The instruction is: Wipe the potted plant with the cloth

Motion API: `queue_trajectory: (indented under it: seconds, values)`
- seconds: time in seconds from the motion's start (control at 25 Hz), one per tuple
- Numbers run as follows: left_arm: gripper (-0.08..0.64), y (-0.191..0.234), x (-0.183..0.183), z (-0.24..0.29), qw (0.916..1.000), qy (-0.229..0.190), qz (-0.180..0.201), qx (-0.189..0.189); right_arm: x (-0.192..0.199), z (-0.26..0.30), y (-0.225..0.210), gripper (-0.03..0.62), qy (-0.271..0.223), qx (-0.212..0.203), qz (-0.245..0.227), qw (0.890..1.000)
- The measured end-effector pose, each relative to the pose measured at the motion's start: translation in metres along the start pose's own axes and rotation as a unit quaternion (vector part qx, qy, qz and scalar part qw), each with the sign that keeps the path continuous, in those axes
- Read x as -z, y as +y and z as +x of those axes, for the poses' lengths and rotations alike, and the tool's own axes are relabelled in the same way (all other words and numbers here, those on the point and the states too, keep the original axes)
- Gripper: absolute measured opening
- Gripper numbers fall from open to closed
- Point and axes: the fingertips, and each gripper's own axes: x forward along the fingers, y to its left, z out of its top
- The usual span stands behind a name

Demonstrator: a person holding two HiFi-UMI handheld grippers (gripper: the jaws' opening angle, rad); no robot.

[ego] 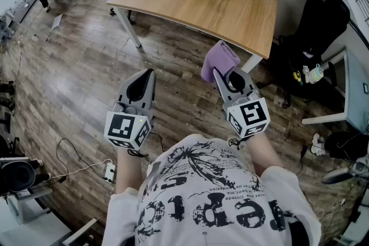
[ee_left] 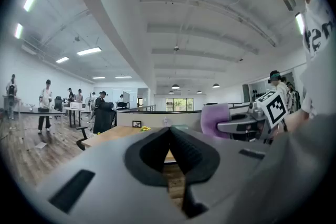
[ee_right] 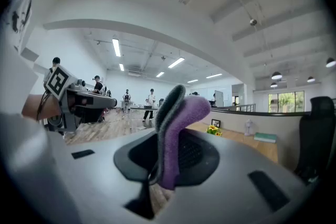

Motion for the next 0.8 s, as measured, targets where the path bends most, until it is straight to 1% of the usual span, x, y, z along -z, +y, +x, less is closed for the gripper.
queue_trajectory:
  seconds: [0.12,0.44,0.64,0.8]
  values:
    - [0.003,-0.003,0.003,-0.001,1.0,0.008,0.005,0.0,0.003,-0.002,-0.003,0.061,0.005,0.002,0.005,1.0]
    - [0.003,0.003,0.008,-0.005,0.9999,0.011,-0.004,-0.001,0.002,0.005,0.011,0.063,0.014,0.002,-0.031,0.999]
    - [0.003,0.006,0.019,-0.013,0.9997,0.019,-0.012,0.003,0.016,0.008,0.019,0.066,0.027,0.01,-0.023,0.999]
    - [0.003,0.015,0.04,-0.013,0.9989,0.038,-0.028,0.003,0.036,0.018,0.026,0.066,0.048,0.006,-0.012,0.999]
